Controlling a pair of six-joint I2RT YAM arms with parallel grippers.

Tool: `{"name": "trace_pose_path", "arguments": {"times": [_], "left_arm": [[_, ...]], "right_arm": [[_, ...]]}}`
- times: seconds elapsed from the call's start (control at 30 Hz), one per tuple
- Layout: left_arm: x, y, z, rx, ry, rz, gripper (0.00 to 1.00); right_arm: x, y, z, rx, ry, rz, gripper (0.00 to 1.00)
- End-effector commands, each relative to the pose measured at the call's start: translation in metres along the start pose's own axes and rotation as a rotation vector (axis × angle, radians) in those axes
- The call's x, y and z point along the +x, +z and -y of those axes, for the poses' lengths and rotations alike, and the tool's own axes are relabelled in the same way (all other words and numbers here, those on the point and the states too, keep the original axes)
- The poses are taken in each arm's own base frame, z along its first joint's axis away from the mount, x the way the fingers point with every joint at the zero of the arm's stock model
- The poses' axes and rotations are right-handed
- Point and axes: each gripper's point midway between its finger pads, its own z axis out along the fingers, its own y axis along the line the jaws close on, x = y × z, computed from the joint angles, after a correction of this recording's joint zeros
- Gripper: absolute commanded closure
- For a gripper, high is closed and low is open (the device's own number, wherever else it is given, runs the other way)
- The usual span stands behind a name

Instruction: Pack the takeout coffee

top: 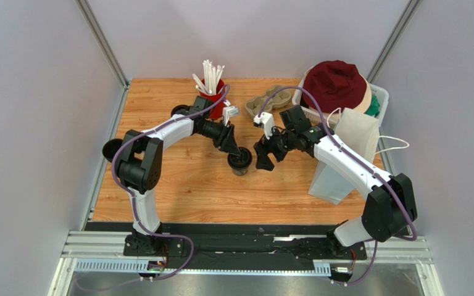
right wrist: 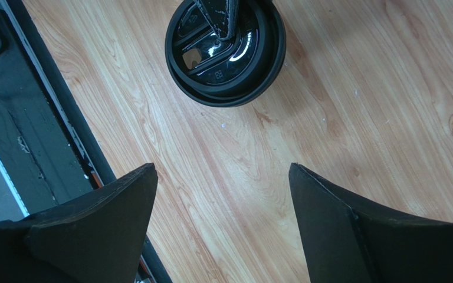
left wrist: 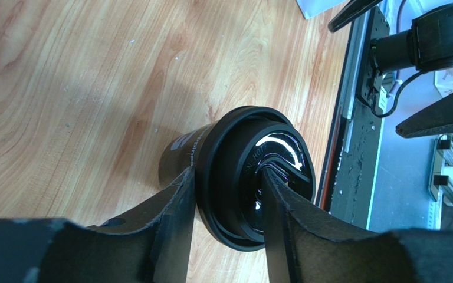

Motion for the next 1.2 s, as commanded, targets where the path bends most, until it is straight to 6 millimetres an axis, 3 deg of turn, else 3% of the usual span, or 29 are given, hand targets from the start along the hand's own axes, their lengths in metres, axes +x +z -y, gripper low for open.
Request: {"name": "trace_pose_path", "arguments": {"times": [0.0, 0.2, 0.4, 0.73, 0.83, 1.17], "left_arm": [[0.020, 0.006, -0.019, -0.077, 0.001, -0.063, 0.47], [0.008, 0.000, -0.008, -0.058, 0.009, -0.049, 0.38], [0.011, 0.000, -0.006, -0.047, 0.002, -0.063, 0.30], [0.026, 0.000, -0.008, -0.021, -0.043, -0.151, 0.27], [0.027, 0.002, -0.010, -0.016, -0.066, -0.167, 0.22], [0.016, 0.000, -0.008, 0.035, -0.087, -0.208, 0.17]], "right_arm": [[-0.023, -0.004, -0.004, -0.021, 0.010, 0.057, 0.14], [-0.020, -0.005, 0.001, 0.010, 0.010, 0.057, 0.14], [-0.018, -0.003, 0.003, 0.019, 0.013, 0.049, 0.14], [-0.014, -0.004, 0.008, 0.049, 0.009, 0.041, 0.14], [-0.013, -0.002, 0.010, 0.055, 0.010, 0.035, 0.14], [-0.012, -0.003, 0.012, 0.065, 0.012, 0.030, 0.14]]}}
